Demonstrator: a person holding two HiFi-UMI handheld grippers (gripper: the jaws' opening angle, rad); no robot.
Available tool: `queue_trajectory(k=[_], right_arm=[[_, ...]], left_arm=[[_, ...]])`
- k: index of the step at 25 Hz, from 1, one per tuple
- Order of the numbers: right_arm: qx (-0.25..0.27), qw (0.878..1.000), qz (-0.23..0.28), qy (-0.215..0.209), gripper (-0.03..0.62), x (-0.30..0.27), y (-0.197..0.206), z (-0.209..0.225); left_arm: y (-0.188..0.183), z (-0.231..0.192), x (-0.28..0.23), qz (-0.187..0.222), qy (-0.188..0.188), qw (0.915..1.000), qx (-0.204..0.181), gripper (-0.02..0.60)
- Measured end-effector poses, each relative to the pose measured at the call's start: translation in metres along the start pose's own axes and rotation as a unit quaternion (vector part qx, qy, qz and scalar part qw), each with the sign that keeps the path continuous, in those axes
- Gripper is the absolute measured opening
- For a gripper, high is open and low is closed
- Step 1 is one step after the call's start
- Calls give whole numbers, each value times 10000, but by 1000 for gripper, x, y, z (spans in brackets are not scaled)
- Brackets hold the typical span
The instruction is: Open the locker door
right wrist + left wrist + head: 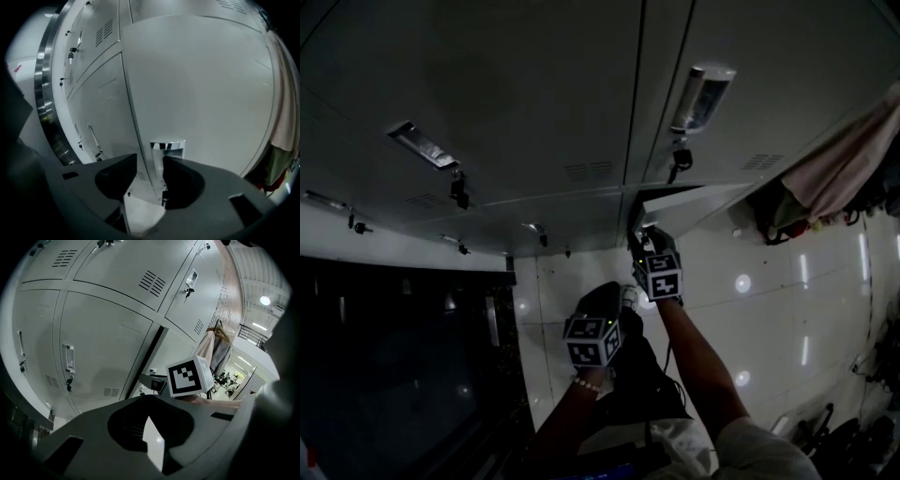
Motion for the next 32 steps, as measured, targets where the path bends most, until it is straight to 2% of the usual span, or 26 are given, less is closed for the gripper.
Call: queue_trajectory(k=[5,8,15,17,22,32], right_arm=[[15,9999,80,148,175,17,11,-4],[23,9994,99,321,132,28,17,-2],[59,9993,90,361,129,50,33,-1],[33,9993,7,385,156,58,41,1],[17,9989,-96,466,156,79,55,2],[-498,9964,-235,643,153,120,86,11]], left_arm=[[6,12,1,-61,86,9999,-98,-2],[10,19,1,-91,138,9998,-132,-2],[18,27,7,-187,197,9993,-244,-2],[20,30,8,-217,223,9991,-277,-2],[25,44,7,-319,351,9980,-430,-2],[57,74,2,-658,598,9933,-743,-2]])
Point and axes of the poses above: the fingertips, and each gripper's own axes: x backward along the fingers, z to its right, y out of its underside, the point moved 1 cm from there along x, backward along the fingers, and after that the axes turned 11 degrees about x, right-handed, at the moved point
